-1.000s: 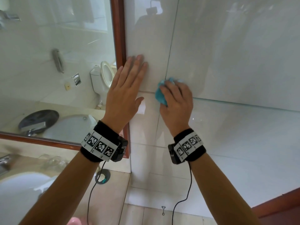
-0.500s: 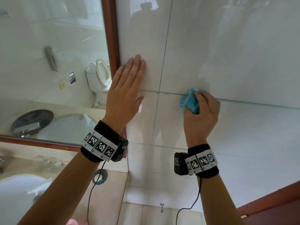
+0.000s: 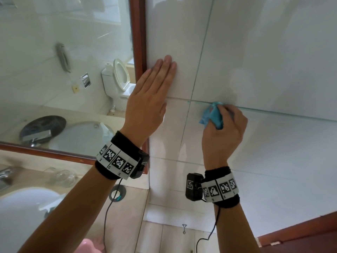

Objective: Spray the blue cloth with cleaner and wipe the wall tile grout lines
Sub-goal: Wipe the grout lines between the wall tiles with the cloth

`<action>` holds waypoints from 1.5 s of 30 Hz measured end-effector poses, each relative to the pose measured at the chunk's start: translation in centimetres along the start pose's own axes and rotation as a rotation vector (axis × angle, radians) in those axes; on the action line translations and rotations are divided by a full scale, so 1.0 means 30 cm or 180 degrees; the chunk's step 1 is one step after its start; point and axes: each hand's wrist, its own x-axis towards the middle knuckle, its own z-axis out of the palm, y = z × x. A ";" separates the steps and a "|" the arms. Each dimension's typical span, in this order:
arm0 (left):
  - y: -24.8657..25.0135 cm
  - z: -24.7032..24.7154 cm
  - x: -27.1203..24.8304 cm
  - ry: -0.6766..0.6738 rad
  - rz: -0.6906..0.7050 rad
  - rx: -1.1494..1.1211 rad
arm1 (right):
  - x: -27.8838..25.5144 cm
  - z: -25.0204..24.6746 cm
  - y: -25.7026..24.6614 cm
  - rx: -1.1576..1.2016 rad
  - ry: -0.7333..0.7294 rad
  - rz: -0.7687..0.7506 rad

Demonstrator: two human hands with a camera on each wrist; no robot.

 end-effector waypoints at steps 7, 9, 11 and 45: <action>-0.005 0.000 0.002 -0.0041 0.0035 0.0085 | -0.010 0.042 -0.025 -0.0164 0.0093 0.0078; -0.001 0.003 0.003 -0.0069 0.0013 0.0081 | -0.022 0.064 -0.058 -0.0149 -0.0064 -0.0104; 0.002 0.009 0.006 -0.0066 0.0001 0.0055 | -0.049 0.096 -0.115 -0.0217 -0.0400 -0.0360; 0.096 -0.013 -0.012 0.0072 -0.0368 -0.0627 | -0.045 0.034 0.209 -0.1028 -0.1729 -0.4079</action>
